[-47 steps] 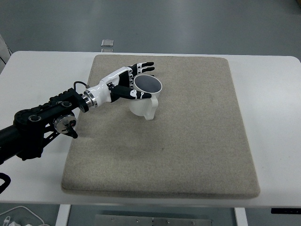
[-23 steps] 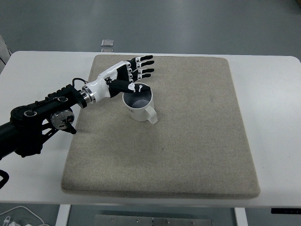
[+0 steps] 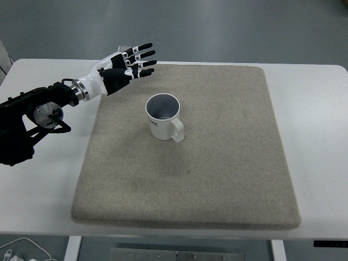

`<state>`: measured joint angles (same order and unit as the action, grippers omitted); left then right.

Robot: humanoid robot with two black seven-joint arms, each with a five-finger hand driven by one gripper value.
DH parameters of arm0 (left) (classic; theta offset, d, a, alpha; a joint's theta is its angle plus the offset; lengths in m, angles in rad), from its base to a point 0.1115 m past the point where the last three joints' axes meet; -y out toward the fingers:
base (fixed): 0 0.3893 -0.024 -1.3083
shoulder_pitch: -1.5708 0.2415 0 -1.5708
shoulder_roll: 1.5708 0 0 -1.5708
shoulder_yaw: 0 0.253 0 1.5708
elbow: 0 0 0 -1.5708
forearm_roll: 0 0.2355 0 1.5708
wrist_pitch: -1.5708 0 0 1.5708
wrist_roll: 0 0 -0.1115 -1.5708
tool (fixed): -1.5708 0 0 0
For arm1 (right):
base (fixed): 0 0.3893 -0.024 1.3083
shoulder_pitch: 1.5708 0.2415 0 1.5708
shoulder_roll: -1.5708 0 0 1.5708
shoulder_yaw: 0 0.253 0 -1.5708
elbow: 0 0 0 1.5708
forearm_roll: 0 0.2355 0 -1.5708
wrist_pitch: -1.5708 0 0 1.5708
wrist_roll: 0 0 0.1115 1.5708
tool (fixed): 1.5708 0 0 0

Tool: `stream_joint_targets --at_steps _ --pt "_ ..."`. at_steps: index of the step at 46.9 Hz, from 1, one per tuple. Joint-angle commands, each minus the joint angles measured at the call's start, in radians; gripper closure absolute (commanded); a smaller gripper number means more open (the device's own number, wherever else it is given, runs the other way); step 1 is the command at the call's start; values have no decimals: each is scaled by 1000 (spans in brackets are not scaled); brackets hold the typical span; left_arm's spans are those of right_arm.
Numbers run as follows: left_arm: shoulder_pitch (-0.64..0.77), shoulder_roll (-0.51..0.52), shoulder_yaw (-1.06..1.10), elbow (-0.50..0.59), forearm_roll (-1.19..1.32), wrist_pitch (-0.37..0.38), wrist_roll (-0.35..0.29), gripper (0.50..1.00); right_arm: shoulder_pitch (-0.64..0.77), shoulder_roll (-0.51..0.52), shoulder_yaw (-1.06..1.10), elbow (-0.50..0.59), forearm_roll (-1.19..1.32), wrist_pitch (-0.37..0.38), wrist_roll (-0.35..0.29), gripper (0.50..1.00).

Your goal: Flip white cup upright

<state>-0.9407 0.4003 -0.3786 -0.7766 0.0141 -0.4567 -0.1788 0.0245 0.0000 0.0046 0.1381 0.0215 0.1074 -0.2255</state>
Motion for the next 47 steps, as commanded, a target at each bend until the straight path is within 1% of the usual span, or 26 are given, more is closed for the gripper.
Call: stream_joint_targets --at_steps 1,8,15,18,25,33,47 --pt "-6 0 -11 16 -26 4 50 504 0 0 0 0 0 0 0 570" --pt "-4 2 -91 72 -77 3 151 504 0 0 0 0 0 0 0 570" --pt "5 2 -169 131 -117 -3 235 504 0 0 0 0 0 0 0 570" --pt "5 0 -194 160 -134 -5 266 504 0 0 0 0 0 0 0 570" --pt "8 0 -240 180 -206 -8 321 504 0 0 0 0 0 0 0 570" --pt "8 -8 -241 183 -318 -8 355 504 0 0 0 0 0 0 0 570" --pt "28 -9 -244 189 -371 -8 367 504 -2 0 6 3 5 9 0 570"
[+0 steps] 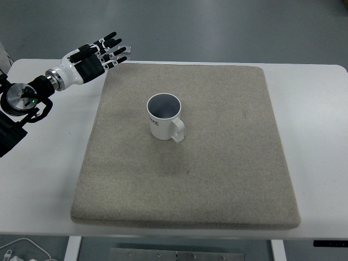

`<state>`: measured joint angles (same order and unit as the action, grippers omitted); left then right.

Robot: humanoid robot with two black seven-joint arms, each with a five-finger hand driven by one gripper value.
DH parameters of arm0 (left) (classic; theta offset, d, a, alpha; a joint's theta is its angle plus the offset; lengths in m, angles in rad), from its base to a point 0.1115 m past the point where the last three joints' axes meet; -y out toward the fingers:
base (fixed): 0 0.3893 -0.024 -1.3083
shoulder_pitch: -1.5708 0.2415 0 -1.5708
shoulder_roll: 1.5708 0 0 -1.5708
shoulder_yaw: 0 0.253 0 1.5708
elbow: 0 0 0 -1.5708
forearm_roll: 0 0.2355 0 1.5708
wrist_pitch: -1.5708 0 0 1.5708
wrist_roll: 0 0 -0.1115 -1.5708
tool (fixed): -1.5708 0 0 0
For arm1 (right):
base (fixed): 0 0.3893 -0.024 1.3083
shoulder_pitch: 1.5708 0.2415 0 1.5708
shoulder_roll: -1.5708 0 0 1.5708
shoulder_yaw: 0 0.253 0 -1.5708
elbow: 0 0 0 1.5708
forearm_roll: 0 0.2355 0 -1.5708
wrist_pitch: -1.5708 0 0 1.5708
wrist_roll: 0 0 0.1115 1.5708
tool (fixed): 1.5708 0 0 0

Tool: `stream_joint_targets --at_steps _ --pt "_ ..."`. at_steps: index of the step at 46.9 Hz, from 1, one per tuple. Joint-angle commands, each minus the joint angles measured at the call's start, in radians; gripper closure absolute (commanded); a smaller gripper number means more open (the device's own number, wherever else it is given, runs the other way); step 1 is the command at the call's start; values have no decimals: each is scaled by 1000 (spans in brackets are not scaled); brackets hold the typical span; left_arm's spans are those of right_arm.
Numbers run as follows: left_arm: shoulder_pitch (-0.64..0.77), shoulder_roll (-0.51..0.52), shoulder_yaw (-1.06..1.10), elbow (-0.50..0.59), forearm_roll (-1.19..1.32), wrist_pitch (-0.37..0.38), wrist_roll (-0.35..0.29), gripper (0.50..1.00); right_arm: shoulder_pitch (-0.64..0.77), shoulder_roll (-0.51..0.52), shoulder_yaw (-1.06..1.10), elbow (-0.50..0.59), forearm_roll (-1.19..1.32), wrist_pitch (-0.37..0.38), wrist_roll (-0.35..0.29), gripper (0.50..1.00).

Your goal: Flip white cup upright

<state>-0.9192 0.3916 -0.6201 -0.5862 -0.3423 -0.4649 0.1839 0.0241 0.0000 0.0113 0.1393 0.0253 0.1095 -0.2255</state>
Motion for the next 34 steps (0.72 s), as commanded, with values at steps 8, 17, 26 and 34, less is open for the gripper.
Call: stream_joint_targets --at_steps 8,17,26,34 --pt "11 0 -4 0 -63 2 29 504 -1 0 1 6 2 10 0 570" --pt "11 0 -4 16 -63 9 39 504 -1 0 2 16 2 12 0 570" --pt "6 -2 -12 42 -63 12 52 504 -4 0 2 37 2 13 0 570" --pt "5 -2 -12 51 -63 8 52 504 -6 0 2 46 2 12 0 570"
